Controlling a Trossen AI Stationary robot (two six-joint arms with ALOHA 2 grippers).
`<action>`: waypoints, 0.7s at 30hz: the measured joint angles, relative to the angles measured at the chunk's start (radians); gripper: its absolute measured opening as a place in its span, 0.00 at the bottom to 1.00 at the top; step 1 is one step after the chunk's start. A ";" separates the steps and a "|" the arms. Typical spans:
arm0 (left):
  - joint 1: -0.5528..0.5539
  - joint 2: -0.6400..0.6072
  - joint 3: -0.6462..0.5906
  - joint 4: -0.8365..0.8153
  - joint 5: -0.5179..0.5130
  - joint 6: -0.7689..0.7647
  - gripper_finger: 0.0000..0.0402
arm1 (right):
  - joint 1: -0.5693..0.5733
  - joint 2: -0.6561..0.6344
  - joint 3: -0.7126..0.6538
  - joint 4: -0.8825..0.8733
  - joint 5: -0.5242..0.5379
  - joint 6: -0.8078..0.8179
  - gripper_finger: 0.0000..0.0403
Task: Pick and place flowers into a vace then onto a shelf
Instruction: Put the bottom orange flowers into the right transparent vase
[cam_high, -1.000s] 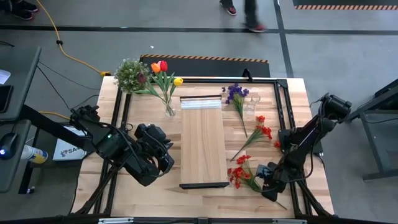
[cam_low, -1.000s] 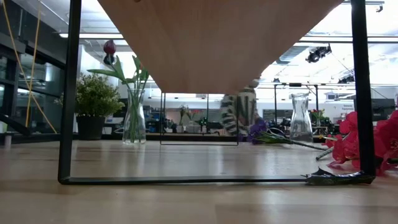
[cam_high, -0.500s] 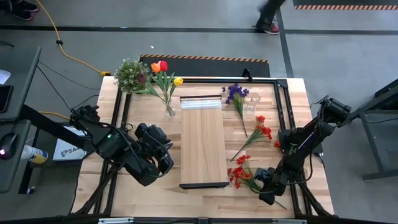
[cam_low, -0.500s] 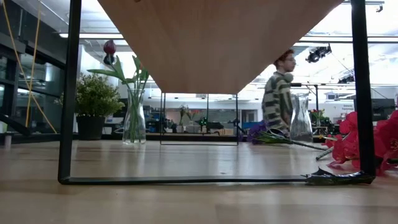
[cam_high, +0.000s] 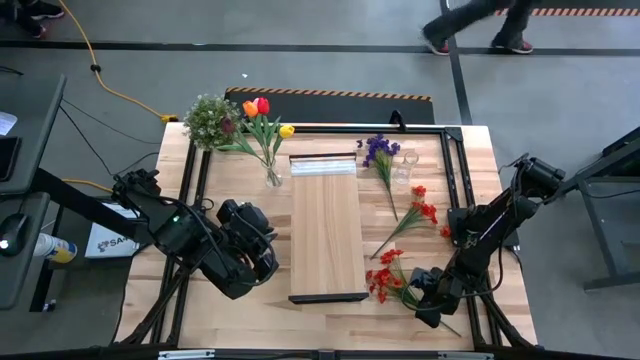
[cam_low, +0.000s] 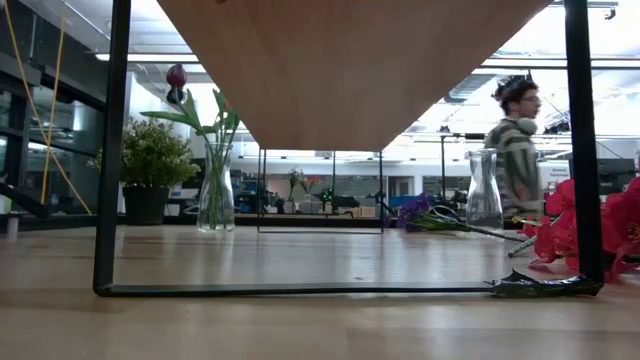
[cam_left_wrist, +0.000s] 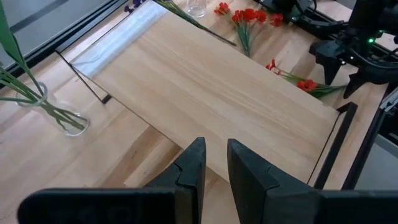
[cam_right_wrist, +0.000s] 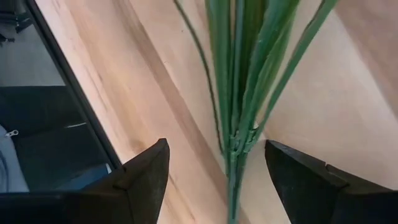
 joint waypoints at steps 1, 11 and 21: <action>0.000 0.000 0.000 0.000 0.000 0.001 0.25 | 0.000 0.000 0.000 -0.003 0.002 0.000 0.62; 0.000 0.000 0.000 0.000 0.000 0.005 0.25 | 0.000 0.000 -0.002 -0.028 0.030 -0.002 0.40; 0.000 0.000 0.000 0.000 0.005 0.015 0.25 | -0.001 0.003 -0.007 -0.029 0.061 -0.037 0.12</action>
